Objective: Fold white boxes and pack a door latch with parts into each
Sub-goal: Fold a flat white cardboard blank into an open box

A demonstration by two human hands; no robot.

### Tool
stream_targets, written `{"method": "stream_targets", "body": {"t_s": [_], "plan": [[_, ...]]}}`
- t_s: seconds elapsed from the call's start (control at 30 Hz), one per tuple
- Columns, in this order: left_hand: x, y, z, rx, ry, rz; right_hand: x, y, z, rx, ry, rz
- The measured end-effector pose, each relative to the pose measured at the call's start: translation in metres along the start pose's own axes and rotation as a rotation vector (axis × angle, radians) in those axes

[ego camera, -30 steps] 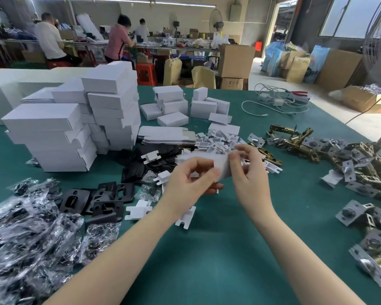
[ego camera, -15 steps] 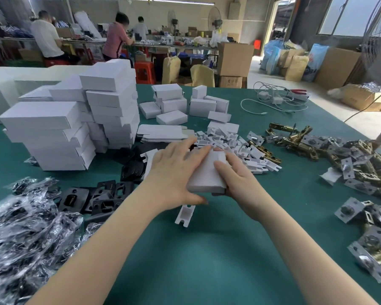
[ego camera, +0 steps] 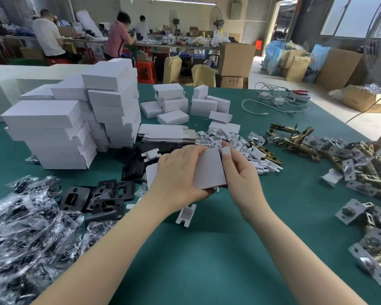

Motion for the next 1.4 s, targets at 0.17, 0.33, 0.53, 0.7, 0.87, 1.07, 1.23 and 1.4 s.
{"method": "stream_targets", "body": {"t_s": [0.17,0.33,0.53,0.7,0.87,1.07,1.23,1.4], "plan": [[0.000,0.004,-0.001,-0.027,0.018,-0.014,-0.003,-0.003,0.003,-0.077,-0.066,-0.045],[0.000,0.006,-0.002,0.038,-0.020,0.014,-0.008,0.000,0.012,-0.207,-0.205,-0.073],[0.003,0.006,-0.004,-0.013,-0.019,0.028,-0.006,0.001,0.010,-0.204,-0.318,-0.028],[-0.003,0.006,-0.017,0.104,0.246,-0.121,0.002,0.012,-0.006,0.185,0.080,0.197],[-0.003,-0.001,0.003,-0.982,0.027,-0.446,-0.002,0.020,-0.004,0.518,0.007,0.355],[-0.015,0.005,0.042,-0.813,-0.139,-0.260,-0.009,0.025,-0.055,-0.350,-0.264,0.282],[-0.025,-0.010,0.053,-0.809,-0.270,-0.283,0.022,0.013,-0.151,-0.952,-0.046,0.229],[-0.021,-0.005,0.048,-0.834,-0.247,-0.265,0.036,0.033,-0.250,-1.641,-0.085,0.690]]}}
Point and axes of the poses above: each hand's wrist, its own x-axis towards the middle knuckle, its own z-axis out of the palm, y = z × x, the point moved 4 cm from there along x, towards the middle knuckle
